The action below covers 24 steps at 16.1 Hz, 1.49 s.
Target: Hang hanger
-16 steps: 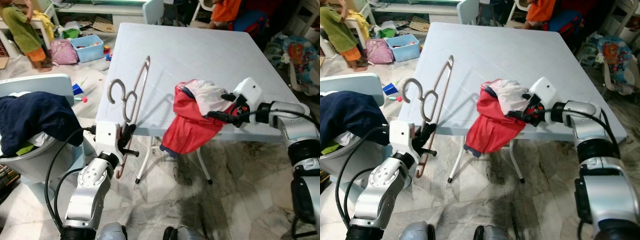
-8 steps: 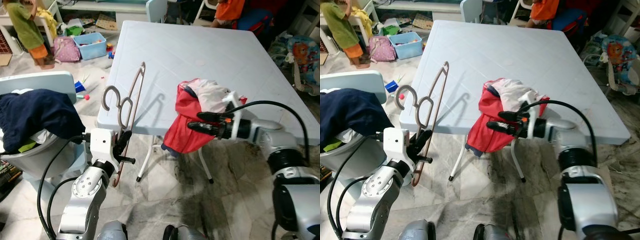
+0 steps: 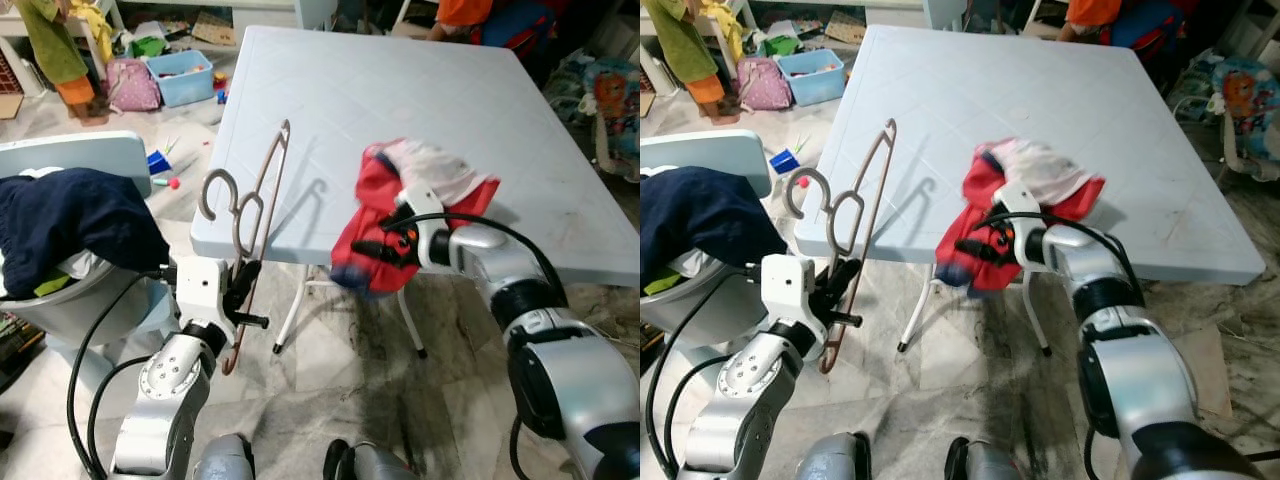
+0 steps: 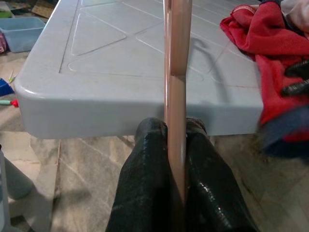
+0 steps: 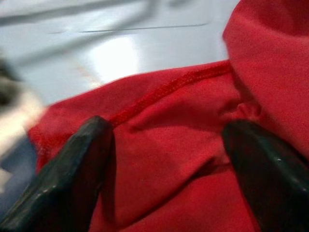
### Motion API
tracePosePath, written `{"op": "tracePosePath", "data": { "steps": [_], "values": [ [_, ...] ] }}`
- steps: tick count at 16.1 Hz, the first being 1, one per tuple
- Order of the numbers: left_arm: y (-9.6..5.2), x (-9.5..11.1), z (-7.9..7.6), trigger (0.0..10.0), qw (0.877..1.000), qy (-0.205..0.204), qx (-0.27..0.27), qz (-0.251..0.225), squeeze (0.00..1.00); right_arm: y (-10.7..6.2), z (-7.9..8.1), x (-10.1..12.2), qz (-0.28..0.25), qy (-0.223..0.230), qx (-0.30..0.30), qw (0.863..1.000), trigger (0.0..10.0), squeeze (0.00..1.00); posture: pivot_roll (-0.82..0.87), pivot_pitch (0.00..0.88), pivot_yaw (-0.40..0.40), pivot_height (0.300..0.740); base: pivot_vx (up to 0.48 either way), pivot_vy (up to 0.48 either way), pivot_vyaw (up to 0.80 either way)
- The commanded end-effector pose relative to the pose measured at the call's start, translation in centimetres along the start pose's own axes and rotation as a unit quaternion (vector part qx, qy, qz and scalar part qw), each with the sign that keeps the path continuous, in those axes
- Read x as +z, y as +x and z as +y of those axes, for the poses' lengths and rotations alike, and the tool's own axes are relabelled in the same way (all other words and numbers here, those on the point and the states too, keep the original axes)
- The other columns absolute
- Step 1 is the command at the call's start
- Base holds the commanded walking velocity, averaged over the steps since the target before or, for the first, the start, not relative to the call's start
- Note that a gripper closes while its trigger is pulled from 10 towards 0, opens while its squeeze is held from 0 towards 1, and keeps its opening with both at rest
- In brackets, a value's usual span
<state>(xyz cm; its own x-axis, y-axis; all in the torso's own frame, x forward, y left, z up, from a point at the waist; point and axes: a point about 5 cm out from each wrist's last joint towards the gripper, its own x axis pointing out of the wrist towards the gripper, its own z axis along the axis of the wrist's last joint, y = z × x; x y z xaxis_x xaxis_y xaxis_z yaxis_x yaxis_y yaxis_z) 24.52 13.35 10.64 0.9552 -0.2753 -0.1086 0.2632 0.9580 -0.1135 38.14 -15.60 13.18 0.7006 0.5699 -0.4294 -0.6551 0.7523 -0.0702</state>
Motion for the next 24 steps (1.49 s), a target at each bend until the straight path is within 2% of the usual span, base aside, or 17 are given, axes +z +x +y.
{"op": "tracePosePath", "data": {
  "steps": [1,4,5,7,8,10,11,12,13,15,18,19,20,21,22,24],
  "values": [
    [0.1,0.1,-0.2,10.0,1.000,0.000,-0.002,0.003,0.00,-0.3,-1.5,2.4,-0.026,-0.033,-0.088,0.995,10.0,0.00,0.15,0.144,-0.107,0.740,0.000,0.000,0.00],
    [0.0,-0.1,-0.3,10.0,1.000,-0.001,-0.001,0.006,0.00,-0.9,-2.9,5.0,-0.055,-0.059,-0.190,0.978,10.0,0.00,0.15,0.143,-0.115,0.740,0.000,0.000,0.00],
    [0.0,-0.1,-0.4,10.0,1.000,-0.002,0.000,0.007,0.00,-1.5,-3.9,6.8,-0.080,-0.070,-0.262,0.959,10.0,0.00,0.15,0.141,-0.118,0.740,0.000,0.000,0.00],
    [0.0,-0.1,-0.4,10.0,1.000,-0.001,0.002,0.007,0.00,-1.9,-4.4,8.1,-0.099,-0.082,-0.311,0.942,10.0,0.00,0.16,0.137,-0.125,0.740,0.000,0.000,0.00],
    [0.0,-0.1,-0.3,10.0,1.000,0.000,0.004,0.006,0.00,-2.0,-4.4,8.5,-0.105,-0.084,-0.315,0.940,10.0,0.00,0.16,0.136,-0.127,0.740,0.000,0.000,0.00],
    [-0.1,0.0,0.0,10.0,1.000,0.001,0.010,0.004,0.00,-1.9,-3.9,9.8,-0.134,-0.077,-0.263,0.952,10.0,0.00,0.16,0.132,-0.130,0.740,0.000,0.000,0.00],
    [-0.1,0.0,0.0,10.0,1.000,0.001,0.010,0.005,0.00,-2.0,-3.6,10.1,-0.147,-0.089,-0.204,0.964,10.0,0.00,0.16,0.132,-0.130,0.740,0.000,0.000,0.00],
    [0.0,0.0,0.0,10.0,1.000,0.001,0.009,0.005,0.00,-2.2,-3.5,10.1,-0.152,-0.106,-0.170,0.968,10.0,0.00,0.15,0.124,-0.122,0.740,0.000,0.000,0.00],
    [0.4,-0.1,-0.2,10.0,1.000,0.000,0.001,0.005,0.00,-3.7,-4.0,9.1,-0.151,-0.143,-0.083,0.975,10.0,0.00,0.14,0.120,-0.114,0.740,0.000,0.000,0.00],
    [0.6,0.0,-0.4,10.0,1.000,0.000,-0.004,0.004,0.00,-5.1,-4.9,8.0,-0.140,-0.141,-0.056,0.978,10.0,0.00,0.13,0.116,-0.107,0.740,0.000,0.000,0.00],
    [0.9,0.0,-0.4,10.0,1.000,0.002,-0.010,0.005,0.00,-10.4,-7.8,4.5,-0.088,-0.137,-0.011,0.987,10.0,0.00,0.12,0.109,-0.090,0.740,0.000,0.000,0.00],
    [0.9,0.0,-0.3,10.0,1.000,0.002,-0.011,0.005,0.00,-10.7,-7.9,4.1,-0.080,-0.134,-0.007,0.988,10.0,0.00,0.12,0.107,-0.086,0.740,0.000,0.000,0.00],
    [0.8,-0.1,-0.4,10.0,1.000,0.004,-0.013,0.008,0.00,-11.4,-7.8,2.3,-0.044,-0.127,0.024,0.991,10.0,0.00,0.12,0.106,-0.083,0.740,0.000,0.000,0.00],
    [0.9,-0.1,-0.4,10.0,1.000,0.005,-0.015,0.009,0.00,-11.2,-7.1,0.6,-0.015,-0.118,0.063,0.991,10.0,0.00,0.12,0.104,-0.079,0.740,0.000,0.000,0.00],
    [0.9,0.0,-0.4,10.0,1.000,0.005,-0.015,0.009,0.00,-11.0,-6.7,0.0,-0.007,-0.114,0.080,0.990,10.0,0.00,0.13,0.104,-0.078,0.740,0.000,0.000,0.00],
    [1.0,0.1,-0.3,10.0,1.000,0.007,-0.015,0.007,0.00,-10.0,-5.0,-1.7,0.005,-0.080,0.145,0.986,10.0,0.00,0.13,0.107,-0.078,0.740,0.000,0.000,0.00]
  ]
}}
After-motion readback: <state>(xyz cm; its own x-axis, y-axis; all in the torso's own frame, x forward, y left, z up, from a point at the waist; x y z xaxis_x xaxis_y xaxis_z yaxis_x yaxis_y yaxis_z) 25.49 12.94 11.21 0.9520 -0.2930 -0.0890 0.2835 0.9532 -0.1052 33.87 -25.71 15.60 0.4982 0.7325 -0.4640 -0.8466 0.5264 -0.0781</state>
